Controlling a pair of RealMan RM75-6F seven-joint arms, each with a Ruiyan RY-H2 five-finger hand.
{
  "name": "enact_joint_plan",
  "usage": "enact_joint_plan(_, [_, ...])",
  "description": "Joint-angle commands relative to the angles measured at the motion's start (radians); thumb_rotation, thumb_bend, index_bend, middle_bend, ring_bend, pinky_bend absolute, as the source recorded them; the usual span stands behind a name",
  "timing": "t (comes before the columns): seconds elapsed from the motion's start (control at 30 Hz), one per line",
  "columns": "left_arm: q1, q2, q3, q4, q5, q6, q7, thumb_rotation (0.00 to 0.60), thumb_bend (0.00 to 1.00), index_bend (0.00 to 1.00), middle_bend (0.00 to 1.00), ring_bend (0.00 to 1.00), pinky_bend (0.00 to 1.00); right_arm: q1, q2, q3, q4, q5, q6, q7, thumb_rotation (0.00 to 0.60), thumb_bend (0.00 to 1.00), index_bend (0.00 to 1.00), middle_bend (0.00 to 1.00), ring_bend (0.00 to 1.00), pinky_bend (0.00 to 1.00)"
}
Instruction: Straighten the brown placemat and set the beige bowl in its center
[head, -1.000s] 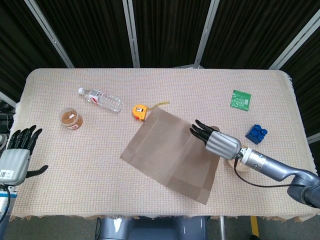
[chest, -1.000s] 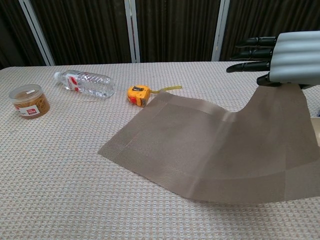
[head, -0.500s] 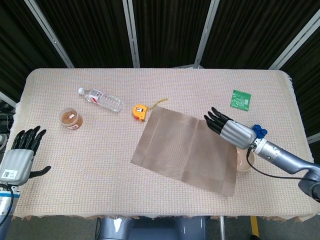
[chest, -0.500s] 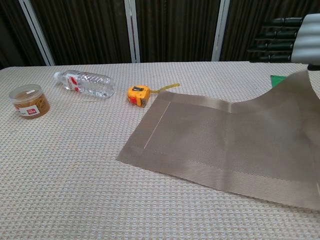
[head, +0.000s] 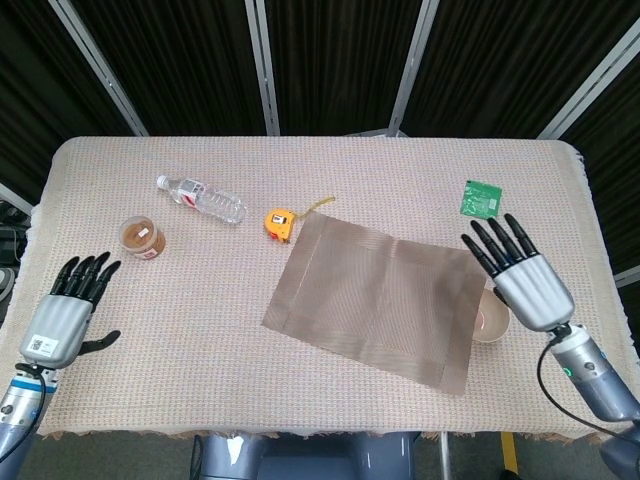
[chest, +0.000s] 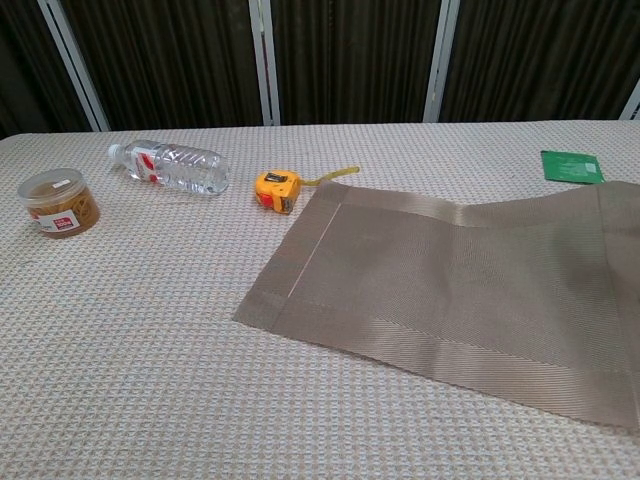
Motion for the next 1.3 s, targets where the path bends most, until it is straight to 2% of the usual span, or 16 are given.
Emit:
enact_joint_plan(0.03, [-0.041, -0.027, 0.01, 0.025, 0.043, -0.043, 0.019, 0.6, 0.17, 0.0, 0.0, 0.0, 0.0, -0.099, 0.05, -0.007, -0.115, 0.076, 0.058, 0.105, 0.6, 0.01, 0.0, 0.0, 0.0, 0.0])
enact_joint_plan(0.33, [-0.2, -0.151, -0.036, 0.083, 0.085, -0.2, 0.078, 0.6, 0.17, 0.0, 0.0, 0.0, 0.0, -0.194, 0.024, -0.028, -0.248, 0.126, 0.078, 0.209, 0.6, 0.01, 0.0, 0.0, 0.0, 0.0])
enact_joint_plan(0.57, [-0.315, -0.28, -0.07, 0.212, 0.084, -0.303, 0.08, 0.6, 0.17, 0.01, 0.0, 0.0, 0.0, -0.22, -0.013, -0.023, -0.235, 0.132, 0.072, 0.175, 0.6, 0.01, 0.0, 0.0, 0.0, 0.0])
enact_joint_plan(0.77, [-0.387, -0.369, -0.08, 0.331, 0.071, -0.379, 0.032, 0.6, 0.18, 0.08, 0.0, 0.0, 0.0, -0.226, -0.018, -0.008, -0.231, 0.129, 0.076, 0.165, 0.6, 0.01, 0.0, 0.0, 0.0, 0.0])
enact_joint_plan(1.0, [-0.44, -0.463, -0.055, 0.451, 0.081, -0.403, -0.056, 0.6, 0.19, 0.14, 0.0, 0.0, 0.0, -0.225, -0.023, 0.014, -0.215, 0.144, 0.048, 0.165, 0.6, 0.01, 0.0, 0.0, 0.0, 0.0])
enact_joint_plan(1.3, [-0.464, -0.532, -0.016, 0.543, 0.083, -0.423, -0.099, 0.6, 0.24, 0.24, 0.0, 0.0, 0.0, -0.232, -0.023, 0.03, -0.209, 0.151, 0.036, 0.175, 0.6, 0.01, 0.0, 0.0, 0.0, 0.0])
